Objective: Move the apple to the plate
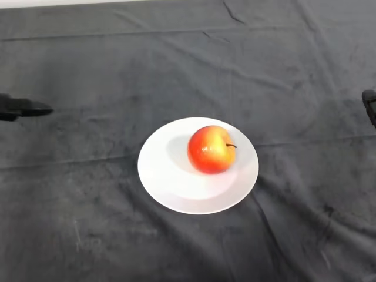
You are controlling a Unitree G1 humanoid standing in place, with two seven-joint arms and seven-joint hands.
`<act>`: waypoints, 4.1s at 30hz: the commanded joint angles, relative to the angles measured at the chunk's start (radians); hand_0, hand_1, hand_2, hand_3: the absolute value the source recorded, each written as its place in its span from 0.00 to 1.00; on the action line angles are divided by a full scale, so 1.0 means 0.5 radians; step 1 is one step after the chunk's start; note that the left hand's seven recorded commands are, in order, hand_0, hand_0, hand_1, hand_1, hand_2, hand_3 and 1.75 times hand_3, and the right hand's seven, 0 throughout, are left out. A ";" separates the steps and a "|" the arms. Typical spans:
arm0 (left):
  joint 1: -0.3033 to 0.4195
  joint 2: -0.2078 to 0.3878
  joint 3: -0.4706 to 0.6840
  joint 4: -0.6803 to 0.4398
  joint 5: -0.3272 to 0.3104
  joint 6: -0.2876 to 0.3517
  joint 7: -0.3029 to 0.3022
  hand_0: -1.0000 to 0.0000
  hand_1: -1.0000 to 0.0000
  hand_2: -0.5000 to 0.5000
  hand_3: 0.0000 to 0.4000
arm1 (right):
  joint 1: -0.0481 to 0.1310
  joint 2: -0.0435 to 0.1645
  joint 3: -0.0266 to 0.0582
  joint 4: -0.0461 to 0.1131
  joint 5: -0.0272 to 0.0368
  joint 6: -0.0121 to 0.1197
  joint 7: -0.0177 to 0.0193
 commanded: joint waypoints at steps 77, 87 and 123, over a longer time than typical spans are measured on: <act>0.248 0.403 0.778 0.543 -0.227 -0.392 0.359 1.00 1.00 0.50 0.00 | -0.043 -0.059 -0.024 -0.043 0.060 -0.028 0.0022; 0.240 0.398 0.776 0.555 -0.218 -0.393 0.347 1.00 1.00 0.50 0.00 | -0.043 -0.059 -0.024 -0.042 0.059 -0.029 0.0028; 0.213 0.388 0.776 0.565 -0.199 -0.391 0.332 1.00 1.00 0.50 0.00 | -0.044 -0.059 -0.026 -0.040 0.057 -0.029 0.0038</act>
